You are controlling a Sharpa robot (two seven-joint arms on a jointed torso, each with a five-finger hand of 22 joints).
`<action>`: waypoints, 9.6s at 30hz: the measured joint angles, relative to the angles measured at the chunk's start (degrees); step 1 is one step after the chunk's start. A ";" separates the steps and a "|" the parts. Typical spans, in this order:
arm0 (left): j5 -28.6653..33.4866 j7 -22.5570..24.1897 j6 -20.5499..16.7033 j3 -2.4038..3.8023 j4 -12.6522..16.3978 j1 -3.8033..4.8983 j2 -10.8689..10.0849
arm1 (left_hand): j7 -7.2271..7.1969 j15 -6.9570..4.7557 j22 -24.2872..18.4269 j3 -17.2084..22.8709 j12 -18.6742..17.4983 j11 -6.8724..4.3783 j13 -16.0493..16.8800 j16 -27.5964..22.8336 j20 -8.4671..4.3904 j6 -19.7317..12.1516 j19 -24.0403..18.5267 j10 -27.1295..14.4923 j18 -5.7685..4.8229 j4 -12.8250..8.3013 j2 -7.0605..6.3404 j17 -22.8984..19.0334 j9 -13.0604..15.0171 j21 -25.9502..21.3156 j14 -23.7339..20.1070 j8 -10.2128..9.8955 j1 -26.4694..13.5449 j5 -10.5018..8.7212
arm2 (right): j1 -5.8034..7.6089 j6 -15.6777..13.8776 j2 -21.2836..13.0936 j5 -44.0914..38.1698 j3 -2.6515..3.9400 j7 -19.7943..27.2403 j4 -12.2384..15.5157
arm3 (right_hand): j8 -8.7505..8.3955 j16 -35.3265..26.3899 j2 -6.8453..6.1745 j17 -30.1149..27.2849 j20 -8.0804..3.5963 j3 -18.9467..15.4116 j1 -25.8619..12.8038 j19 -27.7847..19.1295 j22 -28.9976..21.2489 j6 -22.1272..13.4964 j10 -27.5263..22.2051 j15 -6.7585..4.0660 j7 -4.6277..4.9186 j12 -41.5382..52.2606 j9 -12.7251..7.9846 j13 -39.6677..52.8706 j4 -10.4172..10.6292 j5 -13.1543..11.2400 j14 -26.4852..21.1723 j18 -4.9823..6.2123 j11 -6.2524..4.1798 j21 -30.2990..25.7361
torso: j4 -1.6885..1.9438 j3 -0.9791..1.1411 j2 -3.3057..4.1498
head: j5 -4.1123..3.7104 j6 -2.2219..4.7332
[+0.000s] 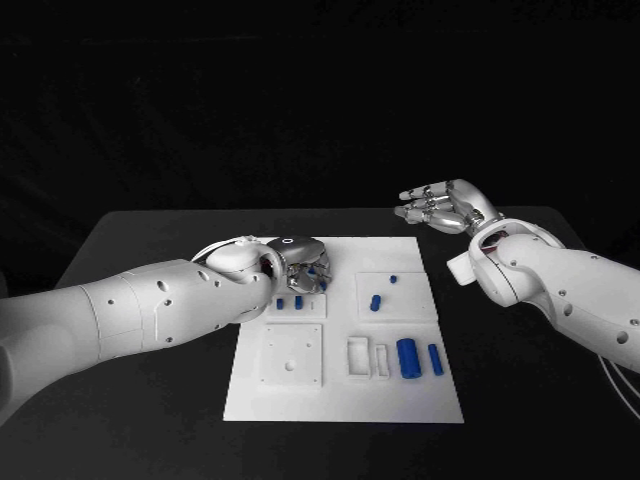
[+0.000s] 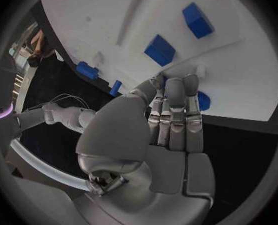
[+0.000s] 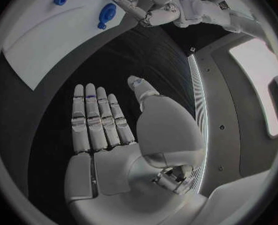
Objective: Assemble the parts on the task board
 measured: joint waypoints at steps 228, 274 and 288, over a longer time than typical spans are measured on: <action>14.20 -1.76 3.96 5.65 2.03 -1.87 -8.20 | -0.19 -1.30 -0.13 3.64 -0.49 -1.23 -0.12 -0.28 -1.00 2.89 -0.20 4.10 -0.12 -1.43 1.72 0.69 -0.20 4.65 3.56 -0.51 0.68 -1.02 | -0.01 0.93 -0.08 2.21 0.01 0.17 -0.47 | 0.00 0.01 0.17 0.02 0.40 -1.75 -0.91 -0.81 0.01 0.01 -0.19 0.30 -0.02 0.00 0.00 0.01 1.43 1.32 -0.32 0.00 0.20 0.00 | 0.04 -0.05 -0.04 | 0.47 -0.41; 11.97 -1.46 4.62 5.50 2.88 -2.07 -8.20 | -0.28 -1.02 -0.13 3.55 -0.48 -0.79 0.03 -0.89 -0.83 2.80 -1.42 2.90 0.38 -1.81 1.71 0.46 -0.09 5.06 2.82 -0.51 0.68 -1.45 | -0.02 1.06 0.01 2.21 0.01 0.19 -0.78 | 0.00 0.01 0.16 0.02 0.39 -1.91 -0.91 -0.81 0.02 0.01 -0.19 0.30 -0.02 0.00 0.01 0.01 1.27 1.32 -0.31 0.00 0.20 0.00 | 0.07 -0.10 -0.07 | 0.55 -0.70; 11.96 -0.86 4.05 5.31 2.41 -2.46 -8.11 | 0.14 -0.81 -0.14 3.39 -0.49 -0.59 -0.15 -0.89 -0.81 2.38 -1.44 2.45 0.37 -2.28 1.45 0.46 -0.14 5.06 2.62 -0.51 0.96 -2.11 | -0.02 1.15 -0.05 2.23 0.01 0.19 -0.80 | 0.00 0.01 0.39 0.02 0.39 -1.90 -1.13 -0.81 0.01 0.01 -0.19 0.30 -0.02 0.00 0.01 0.01 1.27 1.32 -0.31 0.00 0.20 0.00 | 0.07 -0.08 -0.06 | 0.35 -0.73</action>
